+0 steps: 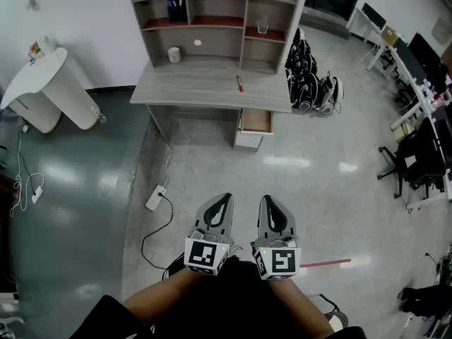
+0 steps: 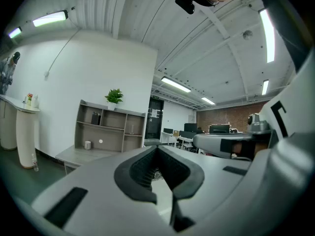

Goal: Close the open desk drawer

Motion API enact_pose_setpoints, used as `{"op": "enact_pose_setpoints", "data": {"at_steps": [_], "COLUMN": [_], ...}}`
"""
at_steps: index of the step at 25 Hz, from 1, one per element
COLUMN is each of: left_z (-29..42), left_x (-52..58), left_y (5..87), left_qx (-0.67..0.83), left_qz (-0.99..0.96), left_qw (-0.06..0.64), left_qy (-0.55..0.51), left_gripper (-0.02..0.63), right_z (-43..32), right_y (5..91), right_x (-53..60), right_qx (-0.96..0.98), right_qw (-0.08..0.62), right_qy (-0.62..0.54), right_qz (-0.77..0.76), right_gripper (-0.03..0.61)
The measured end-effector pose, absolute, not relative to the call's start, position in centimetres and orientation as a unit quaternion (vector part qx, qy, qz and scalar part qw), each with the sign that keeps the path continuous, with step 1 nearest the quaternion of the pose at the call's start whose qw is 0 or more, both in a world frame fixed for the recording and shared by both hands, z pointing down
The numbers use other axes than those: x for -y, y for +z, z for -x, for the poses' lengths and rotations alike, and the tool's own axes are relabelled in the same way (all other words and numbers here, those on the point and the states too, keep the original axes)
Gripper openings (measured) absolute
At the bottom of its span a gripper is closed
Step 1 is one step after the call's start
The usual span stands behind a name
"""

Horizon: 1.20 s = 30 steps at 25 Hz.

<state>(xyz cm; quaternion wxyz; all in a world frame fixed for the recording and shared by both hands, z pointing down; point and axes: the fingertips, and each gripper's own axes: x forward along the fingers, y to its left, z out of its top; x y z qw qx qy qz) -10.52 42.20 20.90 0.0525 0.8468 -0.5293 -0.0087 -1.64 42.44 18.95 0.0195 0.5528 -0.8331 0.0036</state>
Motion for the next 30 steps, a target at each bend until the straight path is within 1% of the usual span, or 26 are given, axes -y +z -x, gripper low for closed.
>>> {"op": "enact_pose_setpoints", "data": {"at_steps": [3, 8, 13, 20, 30], "left_z": [9.3, 8.5, 8.2, 5.3, 3.3], "left_x": [-43.0, -43.1, -41.9, -41.6, -40.6], "left_y": [20.6, 20.8, 21.0, 21.5, 21.8], "left_qx": [0.527, 0.530, 0.543, 0.550, 0.550], "left_qz": [-0.848, -0.846, -0.838, -0.834, -0.834], "left_qw": [0.053, 0.050, 0.050, 0.045, 0.041], "left_qy": [-0.010, -0.008, -0.008, 0.002, 0.016], "left_gripper": [0.014, 0.014, 0.014, 0.014, 0.014], "right_z": [0.5, -1.8, -5.1, -8.9, -11.9], "right_y": [18.9, 18.5, 19.5, 20.4, 21.8], "right_x": [-43.2, -43.7, -43.8, -43.4, -43.0], "right_qx": [0.832, 0.826, 0.816, 0.811, 0.803], "right_qw": [0.019, -0.003, -0.007, -0.006, -0.013], "right_qy": [0.006, 0.010, 0.021, 0.020, 0.044], "right_qz": [-0.554, -0.563, -0.577, -0.584, -0.594], "right_gripper": [0.017, 0.017, 0.017, 0.017, 0.017]}}
